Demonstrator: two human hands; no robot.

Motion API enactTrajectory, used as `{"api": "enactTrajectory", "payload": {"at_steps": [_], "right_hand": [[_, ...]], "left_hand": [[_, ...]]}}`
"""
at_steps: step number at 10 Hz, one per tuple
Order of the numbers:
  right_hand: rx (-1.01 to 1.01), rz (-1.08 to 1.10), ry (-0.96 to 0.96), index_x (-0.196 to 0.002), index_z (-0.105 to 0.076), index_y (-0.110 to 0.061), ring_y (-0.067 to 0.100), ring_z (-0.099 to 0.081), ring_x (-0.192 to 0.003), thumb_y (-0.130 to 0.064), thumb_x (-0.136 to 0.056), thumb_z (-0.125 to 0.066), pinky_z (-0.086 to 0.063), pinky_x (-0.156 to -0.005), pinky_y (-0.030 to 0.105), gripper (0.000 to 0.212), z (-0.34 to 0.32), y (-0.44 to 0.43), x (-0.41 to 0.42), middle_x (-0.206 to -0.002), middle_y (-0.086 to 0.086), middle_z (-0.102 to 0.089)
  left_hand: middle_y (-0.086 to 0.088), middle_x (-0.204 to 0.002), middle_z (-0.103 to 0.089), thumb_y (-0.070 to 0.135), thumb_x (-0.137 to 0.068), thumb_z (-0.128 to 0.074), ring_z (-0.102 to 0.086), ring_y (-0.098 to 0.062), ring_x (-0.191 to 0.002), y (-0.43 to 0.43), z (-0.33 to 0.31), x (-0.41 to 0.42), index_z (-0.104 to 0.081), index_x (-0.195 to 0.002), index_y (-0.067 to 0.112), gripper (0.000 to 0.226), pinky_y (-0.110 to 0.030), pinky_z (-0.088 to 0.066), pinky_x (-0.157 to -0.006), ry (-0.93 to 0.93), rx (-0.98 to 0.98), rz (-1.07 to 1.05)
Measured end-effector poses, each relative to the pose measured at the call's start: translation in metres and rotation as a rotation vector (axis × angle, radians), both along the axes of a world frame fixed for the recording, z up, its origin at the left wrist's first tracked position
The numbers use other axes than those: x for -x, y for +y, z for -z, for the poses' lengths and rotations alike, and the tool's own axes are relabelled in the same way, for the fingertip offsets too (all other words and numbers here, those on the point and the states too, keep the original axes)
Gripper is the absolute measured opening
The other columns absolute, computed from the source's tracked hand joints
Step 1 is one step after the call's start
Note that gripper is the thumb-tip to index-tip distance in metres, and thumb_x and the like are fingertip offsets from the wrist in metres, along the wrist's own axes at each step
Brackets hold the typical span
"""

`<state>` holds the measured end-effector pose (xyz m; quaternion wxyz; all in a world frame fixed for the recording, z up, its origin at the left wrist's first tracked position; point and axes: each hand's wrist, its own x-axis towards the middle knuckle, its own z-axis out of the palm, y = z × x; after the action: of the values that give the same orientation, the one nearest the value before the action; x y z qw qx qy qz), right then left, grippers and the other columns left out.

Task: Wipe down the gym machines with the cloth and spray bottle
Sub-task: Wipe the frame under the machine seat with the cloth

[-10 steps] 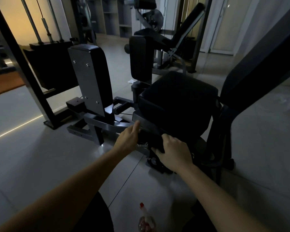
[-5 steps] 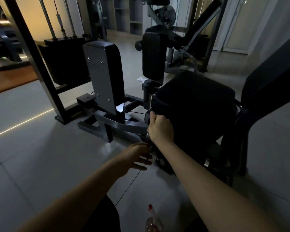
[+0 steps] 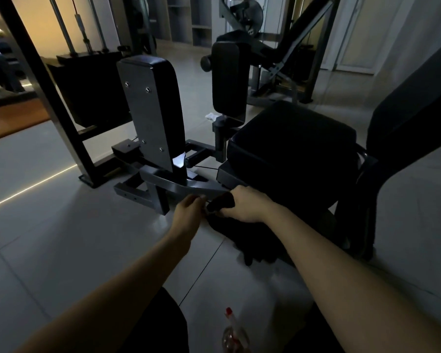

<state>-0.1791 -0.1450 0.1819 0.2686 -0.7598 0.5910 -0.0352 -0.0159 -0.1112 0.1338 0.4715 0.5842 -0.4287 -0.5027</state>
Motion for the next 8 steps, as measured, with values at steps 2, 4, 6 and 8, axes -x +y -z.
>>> {"api": "enactTrajectory", "payload": {"at_steps": [2,4,6,8], "right_hand": [[0.095,0.093,0.191,-0.116,-0.061,-0.009,0.032,-0.063,-0.107,-0.022,-0.091,-0.066,-0.05,-0.082,0.036,0.028,-0.005,0.02,-0.01,-0.114,0.013,-0.064],[0.337,0.121,0.067,-0.136,-0.042,-0.007,0.029,-0.055,-0.119,-0.013,-0.095,-0.057,-0.047,-0.091,0.036,0.044,0.013,0.052,0.01,-0.131,0.014,-0.055],[0.547,0.1,0.225,-0.149,-0.032,-0.008,0.025,-0.054,-0.122,-0.025,-0.1,-0.052,-0.047,-0.093,0.033,0.056,0.036,0.085,0.052,-0.135,0.01,-0.054],[0.582,0.101,0.175,-0.124,-0.055,-0.012,0.024,-0.062,-0.105,-0.034,-0.103,-0.05,-0.043,-0.089,0.032,0.031,0.026,0.087,0.056,-0.117,0.005,-0.066]], "left_hand": [[-0.004,-0.108,-0.064,0.036,-0.109,-0.038,-0.063,-0.023,-0.106,-0.012,-0.014,0.033,-0.061,-0.122,0.013,0.035,-0.034,-0.05,-0.092,-0.217,0.121,0.361],[-0.015,-0.094,-0.064,0.028,-0.109,-0.035,-0.06,-0.03,-0.088,-0.034,-0.022,0.06,-0.063,-0.1,0.005,0.038,-0.028,-0.041,-0.072,-0.837,0.225,0.251],[-0.017,-0.112,-0.063,0.035,-0.103,-0.033,-0.054,-0.028,-0.094,-0.094,-0.006,0.046,-0.061,-0.106,0.011,0.038,-0.041,-0.04,-0.078,-1.005,-0.038,0.559],[0.001,-0.067,-0.049,0.033,-0.109,-0.032,-0.049,-0.019,-0.063,-0.043,-0.011,0.038,-0.045,-0.07,0.019,0.044,-0.032,-0.033,-0.06,-1.14,0.437,0.341]]}}
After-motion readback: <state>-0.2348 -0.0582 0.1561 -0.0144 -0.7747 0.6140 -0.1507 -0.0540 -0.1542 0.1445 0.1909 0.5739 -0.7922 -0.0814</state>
